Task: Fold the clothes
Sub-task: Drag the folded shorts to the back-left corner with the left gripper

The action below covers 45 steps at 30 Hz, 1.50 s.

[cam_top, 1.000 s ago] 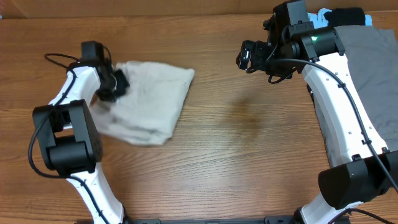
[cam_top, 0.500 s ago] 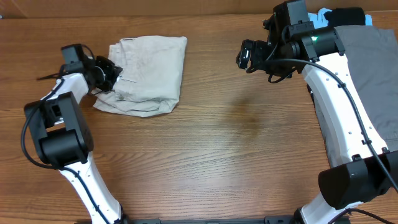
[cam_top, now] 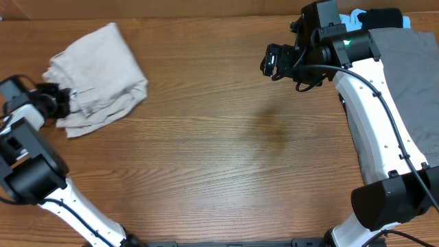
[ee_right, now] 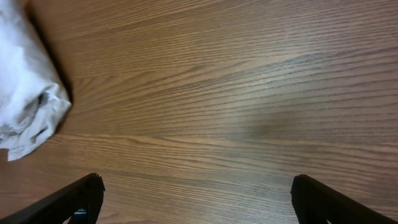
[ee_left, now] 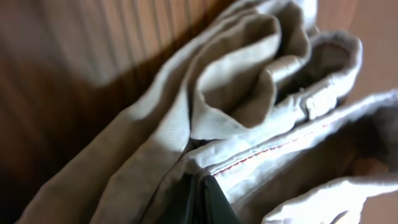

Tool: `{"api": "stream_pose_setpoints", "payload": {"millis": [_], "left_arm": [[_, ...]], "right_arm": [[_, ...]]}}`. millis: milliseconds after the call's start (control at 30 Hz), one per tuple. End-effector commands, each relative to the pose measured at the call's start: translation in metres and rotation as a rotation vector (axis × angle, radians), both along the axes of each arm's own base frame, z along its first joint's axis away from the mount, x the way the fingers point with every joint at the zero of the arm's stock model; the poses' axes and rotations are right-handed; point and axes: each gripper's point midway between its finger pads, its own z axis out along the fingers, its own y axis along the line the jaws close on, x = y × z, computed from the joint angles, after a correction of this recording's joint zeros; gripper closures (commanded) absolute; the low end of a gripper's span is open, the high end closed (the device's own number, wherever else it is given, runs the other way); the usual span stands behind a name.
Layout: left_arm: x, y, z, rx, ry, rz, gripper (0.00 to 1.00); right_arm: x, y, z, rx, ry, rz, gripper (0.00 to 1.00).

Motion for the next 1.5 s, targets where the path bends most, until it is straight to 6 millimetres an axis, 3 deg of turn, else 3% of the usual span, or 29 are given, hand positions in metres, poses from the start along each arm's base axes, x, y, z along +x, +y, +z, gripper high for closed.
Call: {"api": "stream_pose_setpoints", "payload": {"millis": [0, 267, 333, 433, 533, 767, 867, 1000, 1067, 1133, 1267, 1467], "left_arm": [[-0.052, 0.037, -0.075, 0.189, 0.222, -0.017, 0.96], [-0.008, 0.064, -0.028, 0.51, 0.167, -0.205, 0.96], [0.013, 0.068, -0.008, 0.667, 0.197, -0.241, 0.96], [0.034, 0.068, 0.013, 0.828, 0.237, -0.266, 0.96], [0.061, 0.055, 0.038, 0.965, 0.235, -0.331, 0.94], [0.108, 0.016, 0.123, 1.075, 0.165, -0.393, 0.49], [0.117, 0.003, 0.17, 1.09, 0.136, -0.403, 0.39], [0.11, -0.015, 0.208, 1.073, 0.147, -0.447, 0.32], [0.101, -0.028, 0.209, 1.059, 0.187, -0.517, 0.28], [0.09, -0.046, 0.193, 1.028, 0.231, -0.647, 0.25], [0.057, -0.091, 0.141, 0.868, 0.327, -0.907, 0.24], [0.03, -0.126, 0.08, 0.792, 0.429, -1.123, 0.15]], "right_arm": [[0.0, -0.001, -0.001, -0.004, 0.002, 0.003, 0.0], [-0.001, -0.001, -0.002, -0.004, 0.004, 0.004, 0.0], [-0.003, -0.002, -0.003, -0.006, 0.013, 0.004, 0.0], [-0.005, -0.002, -0.004, -0.008, 0.022, 0.004, 0.0], [-0.005, -0.002, -0.003, -0.009, 0.021, 0.003, 0.0], [-0.007, -0.002, -0.004, -0.009, 0.031, 0.001, 0.0], [-0.01, -0.003, -0.006, -0.013, 0.044, 0.001, 0.0], [-0.01, -0.003, -0.006, -0.015, 0.047, 0.004, 0.0], [-0.01, -0.003, -0.006, -0.015, 0.044, 0.004, 0.0], [-0.008, -0.003, -0.005, -0.013, 0.038, 0.004, 0.0], [-0.007, -0.003, -0.005, -0.012, 0.033, 0.005, 0.0], [-0.008, -0.003, -0.005, -0.018, 0.03, 0.022, 0.0]]}}
